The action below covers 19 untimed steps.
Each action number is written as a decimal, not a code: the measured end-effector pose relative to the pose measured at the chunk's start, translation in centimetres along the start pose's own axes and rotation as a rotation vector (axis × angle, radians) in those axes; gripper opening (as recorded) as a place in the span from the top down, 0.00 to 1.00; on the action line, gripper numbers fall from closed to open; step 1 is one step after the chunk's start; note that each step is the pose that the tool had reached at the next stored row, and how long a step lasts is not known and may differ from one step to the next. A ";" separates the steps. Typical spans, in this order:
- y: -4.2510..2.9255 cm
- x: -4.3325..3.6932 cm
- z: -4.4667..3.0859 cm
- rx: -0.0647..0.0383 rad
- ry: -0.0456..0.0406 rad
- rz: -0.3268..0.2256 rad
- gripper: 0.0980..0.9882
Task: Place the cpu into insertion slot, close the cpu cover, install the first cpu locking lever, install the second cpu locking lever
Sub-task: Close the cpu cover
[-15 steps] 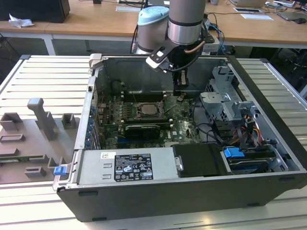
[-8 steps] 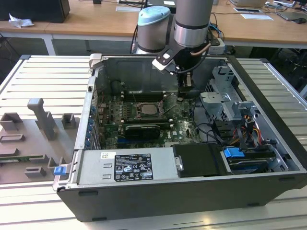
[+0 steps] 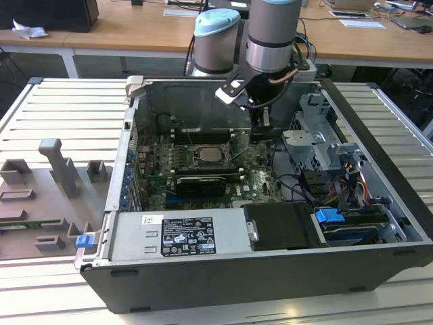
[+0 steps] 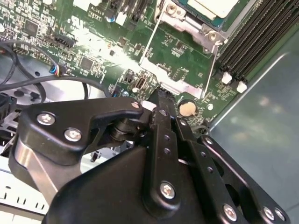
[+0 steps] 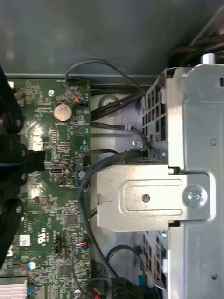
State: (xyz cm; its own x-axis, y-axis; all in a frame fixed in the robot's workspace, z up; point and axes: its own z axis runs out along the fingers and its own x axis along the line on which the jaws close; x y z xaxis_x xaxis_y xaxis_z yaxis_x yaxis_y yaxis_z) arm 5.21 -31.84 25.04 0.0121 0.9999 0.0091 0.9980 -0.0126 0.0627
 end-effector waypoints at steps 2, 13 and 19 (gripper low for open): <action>-0.44 -0.01 -0.01 0.000 0.0001 0.000 0.99; -0.99 -0.01 -0.04 0.000 0.0003 -0.003 0.99; -1.90 -0.02 -0.09 0.000 0.0003 -0.003 0.99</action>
State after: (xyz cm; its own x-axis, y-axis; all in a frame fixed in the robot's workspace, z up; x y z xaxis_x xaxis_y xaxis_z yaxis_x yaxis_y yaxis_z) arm 3.31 -31.84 25.02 0.0094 0.9999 0.0092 0.9980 -0.0099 0.0626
